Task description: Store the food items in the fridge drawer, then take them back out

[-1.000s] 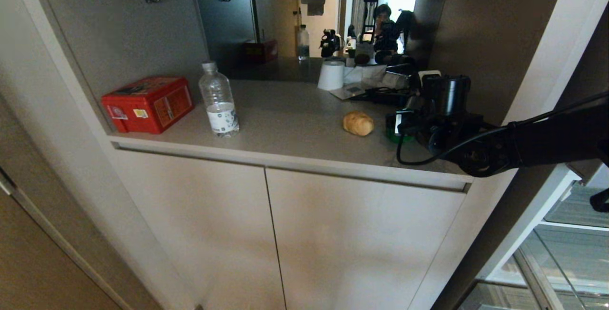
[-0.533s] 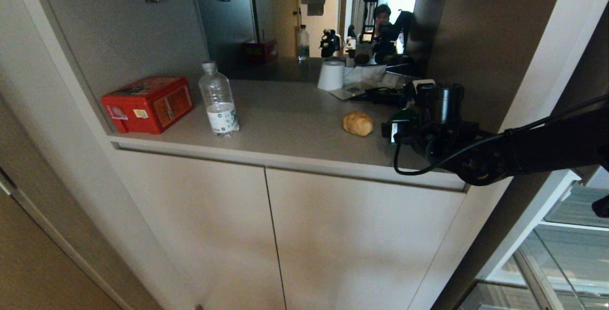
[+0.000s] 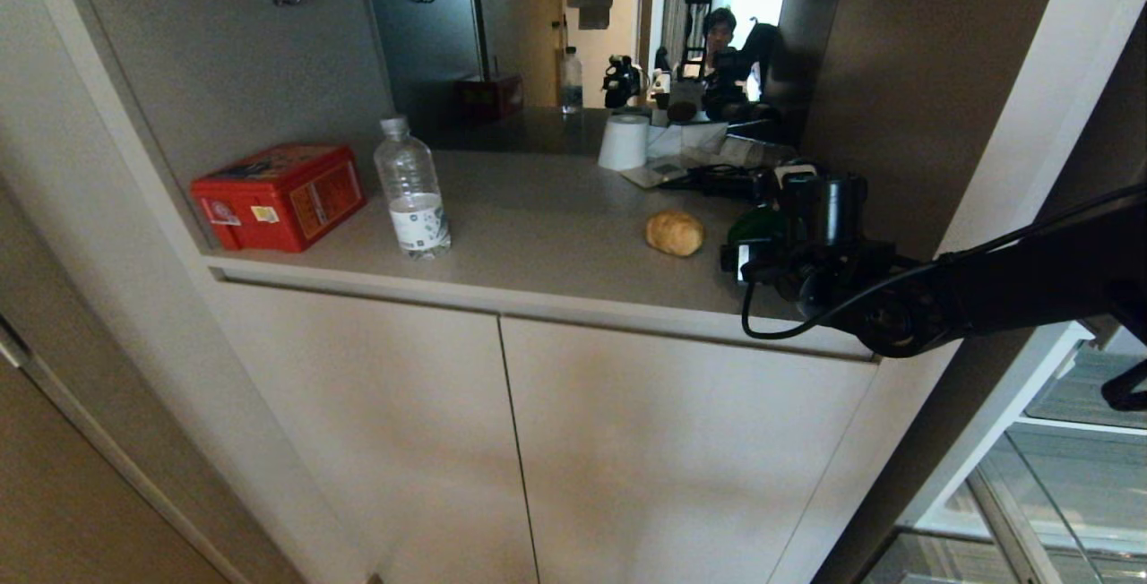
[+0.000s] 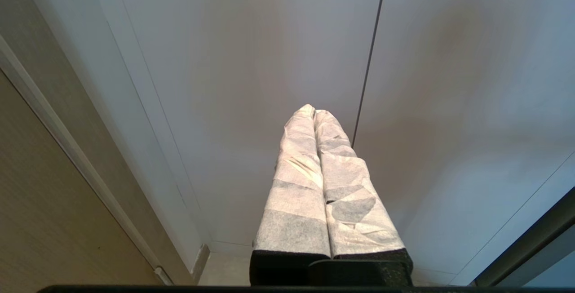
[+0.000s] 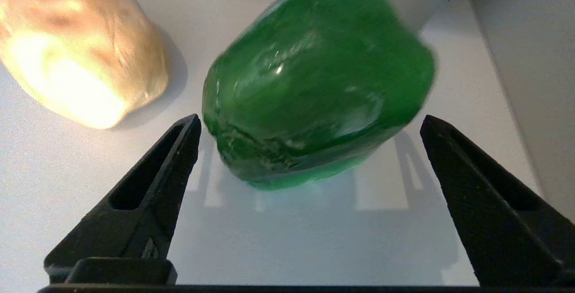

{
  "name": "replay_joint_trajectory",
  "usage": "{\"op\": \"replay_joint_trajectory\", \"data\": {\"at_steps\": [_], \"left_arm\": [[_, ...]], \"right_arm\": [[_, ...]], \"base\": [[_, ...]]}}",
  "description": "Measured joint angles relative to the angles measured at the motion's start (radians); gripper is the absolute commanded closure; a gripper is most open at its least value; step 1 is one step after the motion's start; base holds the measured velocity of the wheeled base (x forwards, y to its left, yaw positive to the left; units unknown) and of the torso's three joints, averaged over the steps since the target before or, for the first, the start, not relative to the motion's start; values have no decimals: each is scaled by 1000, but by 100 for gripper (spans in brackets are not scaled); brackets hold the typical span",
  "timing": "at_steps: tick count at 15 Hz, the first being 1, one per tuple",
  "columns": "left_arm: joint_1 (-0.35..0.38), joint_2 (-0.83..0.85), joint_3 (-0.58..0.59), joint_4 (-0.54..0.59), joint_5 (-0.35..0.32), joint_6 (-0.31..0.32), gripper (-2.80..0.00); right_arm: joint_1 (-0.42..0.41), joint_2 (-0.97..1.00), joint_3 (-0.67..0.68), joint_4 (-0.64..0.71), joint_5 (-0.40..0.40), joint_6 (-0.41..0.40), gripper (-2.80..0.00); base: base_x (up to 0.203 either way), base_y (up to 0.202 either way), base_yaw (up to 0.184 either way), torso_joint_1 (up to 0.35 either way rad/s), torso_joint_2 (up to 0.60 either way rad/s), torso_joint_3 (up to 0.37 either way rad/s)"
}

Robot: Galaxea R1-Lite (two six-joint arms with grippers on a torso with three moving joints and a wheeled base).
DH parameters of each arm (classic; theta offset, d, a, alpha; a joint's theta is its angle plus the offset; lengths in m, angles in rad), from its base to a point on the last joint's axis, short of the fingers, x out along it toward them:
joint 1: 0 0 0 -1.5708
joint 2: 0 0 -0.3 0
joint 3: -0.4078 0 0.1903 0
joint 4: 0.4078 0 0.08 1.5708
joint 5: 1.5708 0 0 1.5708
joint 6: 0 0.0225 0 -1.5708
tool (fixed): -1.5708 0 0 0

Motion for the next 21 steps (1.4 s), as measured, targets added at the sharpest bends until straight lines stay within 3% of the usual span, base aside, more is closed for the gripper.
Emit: {"op": "replay_joint_trajectory", "data": {"at_steps": [15,16,21], "left_arm": [[0,0,0,0,0,0,0],[0,0,0,0,0,0,0],[0,0,0,0,0,0,0]], "right_arm": [[-50,68,-55,-35,13,-7,-280],[-50,71,-56,-34,13,-7,0],[-50,75,-58,-35,10,-13,0]], "base": [[0,0,0,0,0,0],[0,0,0,0,0,0],[0,0,0,0,0,0]]}}
